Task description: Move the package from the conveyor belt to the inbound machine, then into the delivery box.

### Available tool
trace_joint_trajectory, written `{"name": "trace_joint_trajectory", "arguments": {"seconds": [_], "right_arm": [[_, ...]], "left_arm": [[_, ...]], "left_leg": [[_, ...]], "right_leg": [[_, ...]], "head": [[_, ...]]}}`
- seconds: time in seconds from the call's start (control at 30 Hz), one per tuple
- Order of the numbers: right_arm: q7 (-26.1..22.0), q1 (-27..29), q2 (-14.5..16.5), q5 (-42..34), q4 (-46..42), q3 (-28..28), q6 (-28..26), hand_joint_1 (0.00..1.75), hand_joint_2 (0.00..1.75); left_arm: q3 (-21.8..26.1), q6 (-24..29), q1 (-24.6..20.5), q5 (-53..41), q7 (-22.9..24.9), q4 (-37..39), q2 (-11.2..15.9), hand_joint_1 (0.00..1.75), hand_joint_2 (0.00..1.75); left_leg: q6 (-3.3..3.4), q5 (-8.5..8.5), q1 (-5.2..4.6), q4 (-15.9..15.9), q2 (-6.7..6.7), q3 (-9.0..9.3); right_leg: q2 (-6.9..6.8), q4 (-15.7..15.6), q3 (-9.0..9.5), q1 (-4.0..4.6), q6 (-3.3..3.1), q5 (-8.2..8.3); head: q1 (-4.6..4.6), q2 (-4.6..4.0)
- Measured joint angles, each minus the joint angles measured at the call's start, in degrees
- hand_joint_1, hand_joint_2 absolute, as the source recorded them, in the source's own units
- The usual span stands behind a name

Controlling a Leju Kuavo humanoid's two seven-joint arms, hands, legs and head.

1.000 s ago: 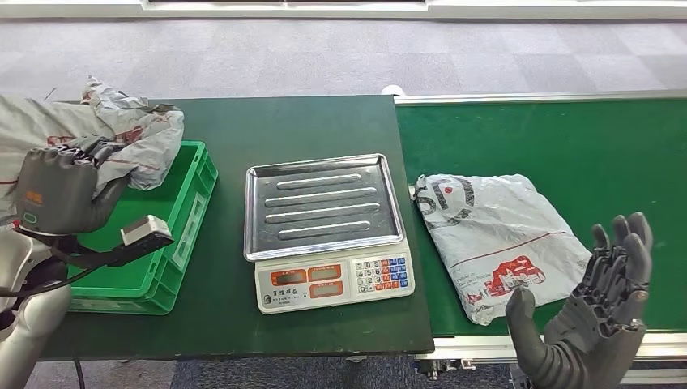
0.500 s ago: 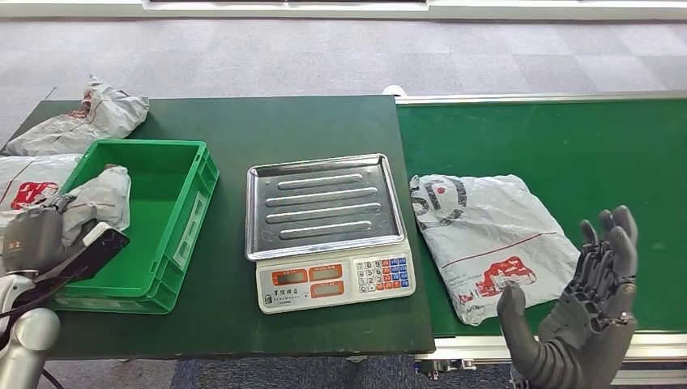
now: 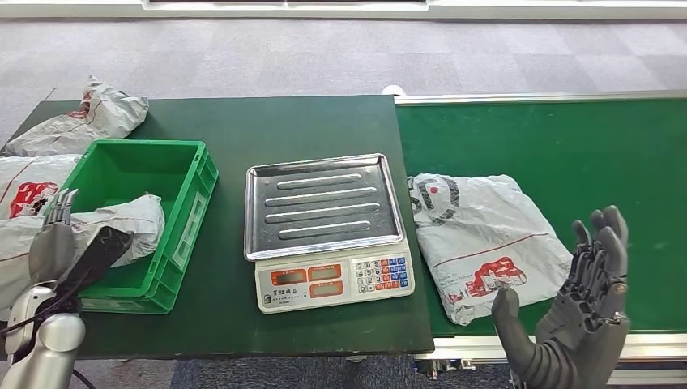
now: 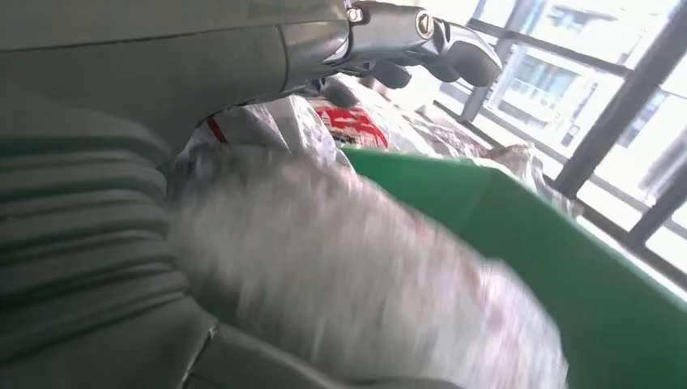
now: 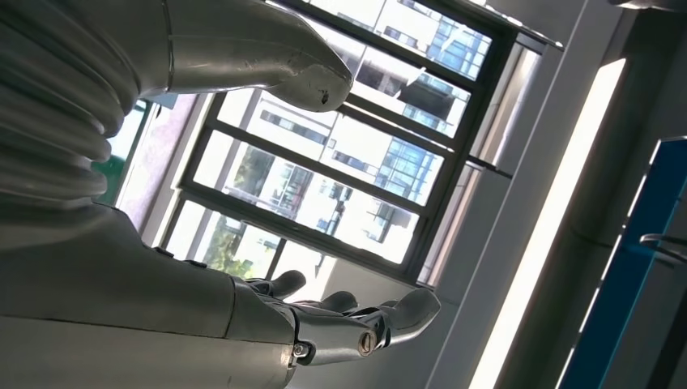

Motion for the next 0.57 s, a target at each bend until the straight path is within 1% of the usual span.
{"name": "trace_joint_trajectory", "arguments": {"seconds": [0.1,0.17,0.3,0.37,0.47,0.53,0.57], "right_arm": [[0.57,-0.33,0.28,0.9,-0.01,0.0,-0.1,0.0,1.75],[0.71,-0.42,0.43,1.61,-0.04,0.0,-0.65,0.0,1.75],[0.56,-0.4,0.48,3.14,-0.5,0.0,-1.74,0.0,1.75],[0.49,-0.4,0.48,3.03,-0.67,-0.02,-1.81,0.0,1.75],[0.19,-0.41,0.48,0.78,-0.76,-0.27,-1.42,0.0,1.75],[-0.24,-0.4,0.48,-0.83,-0.75,-0.79,-1.1,0.0,1.75],[-0.35,-0.39,0.48,-1.17,-0.76,-0.95,-1.04,0.0,1.75]], "left_arm": [[1.19,3.65,-0.79,5.83,-0.48,-2.73,-1.54,0.0,0.0],[1.38,5.99,-1.02,12.14,-2.08,-6.56,-2.59,0.0,0.0],[0.76,8.88,-0.55,29.81,-6.63,-19.25,-3.97,0.0,0.0],[-0.24,9.75,0.08,35.75,-10.11,-25.8,-4.07,0.0,0.0],[-2.42,11.16,1.36,38.87,-15.77,-34.16,-3.95,0.0,0.0],[-4.33,11.8,2.22,38.59,-18.2,-38.27,-3.72,0.0,0.0],[-4.84,11.89,2.43,38.48,-18.66,-39.19,-3.65,0.0,0.0]], "left_leg": [[0.0,0.01,0.0,0.0,-0.03,0.0],[0.0,0.01,0.0,0.01,-0.06,0.0],[0.01,-0.01,-0.01,0.01,-0.03,0.0],[0.02,-0.03,-0.02,0.01,-0.03,-0.01],[0.02,-0.05,-0.02,0.01,-0.04,-0.01],[0.02,-0.06,-0.02,0.01,-0.05,-0.01],[0.02,-0.06,-0.02,0.01,-0.05,0.0]], "right_leg": [[-0.02,0.0,0.03,0.0,0.0,0.0],[-0.05,0.0,0.05,0.0,0.01,0.01],[-0.03,0.0,0.03,-0.02,0.02,0.02],[-0.03,0.0,0.03,-0.02,0.02,0.01],[-0.03,-0.01,0.03,-0.03,0.03,-0.02],[-0.05,-0.01,0.03,-0.03,0.03,-0.03],[-0.05,-0.01,0.03,-0.03,0.03,-0.03]], "head": [[0.0,0.0],[0.01,0.0],[0.01,0.0],[0.01,0.0],[0.01,0.0],[0.01,0.0],[0.01,0.0]]}}
